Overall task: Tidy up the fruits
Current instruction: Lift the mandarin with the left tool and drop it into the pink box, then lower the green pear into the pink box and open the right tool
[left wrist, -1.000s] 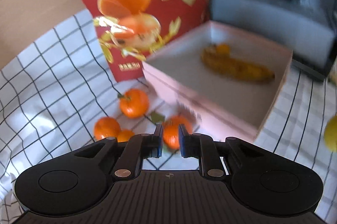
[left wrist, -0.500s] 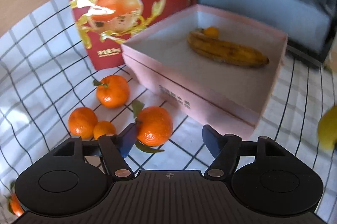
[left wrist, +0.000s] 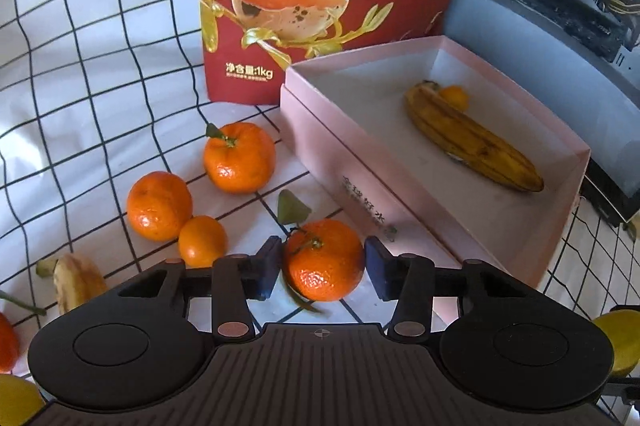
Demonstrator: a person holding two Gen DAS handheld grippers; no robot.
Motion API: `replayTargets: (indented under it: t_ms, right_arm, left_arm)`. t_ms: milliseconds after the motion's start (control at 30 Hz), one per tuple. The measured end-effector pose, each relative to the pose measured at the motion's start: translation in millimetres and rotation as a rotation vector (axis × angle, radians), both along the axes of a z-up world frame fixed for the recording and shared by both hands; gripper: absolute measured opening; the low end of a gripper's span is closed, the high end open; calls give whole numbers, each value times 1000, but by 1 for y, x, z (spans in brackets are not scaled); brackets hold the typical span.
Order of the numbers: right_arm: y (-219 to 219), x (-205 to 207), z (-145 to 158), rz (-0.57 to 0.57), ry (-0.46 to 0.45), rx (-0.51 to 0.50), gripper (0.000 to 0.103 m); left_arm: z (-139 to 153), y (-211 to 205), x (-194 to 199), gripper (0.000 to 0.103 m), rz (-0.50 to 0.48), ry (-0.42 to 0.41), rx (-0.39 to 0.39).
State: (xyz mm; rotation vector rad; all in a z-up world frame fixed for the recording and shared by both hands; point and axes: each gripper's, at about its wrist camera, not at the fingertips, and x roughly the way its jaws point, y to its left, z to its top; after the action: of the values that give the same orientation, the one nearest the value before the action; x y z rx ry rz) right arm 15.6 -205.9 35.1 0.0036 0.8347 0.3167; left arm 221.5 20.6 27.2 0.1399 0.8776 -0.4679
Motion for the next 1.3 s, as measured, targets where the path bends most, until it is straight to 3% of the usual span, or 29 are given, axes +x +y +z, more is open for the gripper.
replayTargets:
  t_ms: [167, 267, 400, 500, 600, 700, 867, 1067, 1200, 1300]
  right_arm:
    - [-8, -2, 3, -31, -1, 10, 58]
    - [-19, -6, 13, -54, -21, 38, 58]
    - [-27, -7, 22, -76, -55, 32, 58]
    - [-32, -8, 24, -94, -64, 29, 58]
    - [-36, -14, 25, -109, -63, 24, 58]
    - [-40, -19, 25, -129, -60, 17, 58]
    - [-51, -25, 28, -159, -58, 35, 58]
    - [-53, 8, 57, -105, -122, 106, 58]
    - [-46, 59, 80, -25, -143, 190, 58]
    - [-32, 103, 78, 19, -80, 238, 58]
  left_arm:
    - [30, 1, -19, 50, 40, -77, -29]
    - [70, -8, -25, 50, 12, -135, -150]
    - [98, -56, -9, 51, -79, -120, -248]
    - [92, -103, 9, 51, -125, -74, -277]
    - [77, -138, 35, 50, -112, -6, -290]
    - [64, -147, 48, 50, -79, 52, -326]
    - [79, -113, 18, 50, -51, -16, -381]
    - [82, -46, -54, 50, 68, -148, -314]
    - [67, -7, -103, 50, 142, -139, -257]
    - [54, 16, -133, 50, 180, -96, -246]
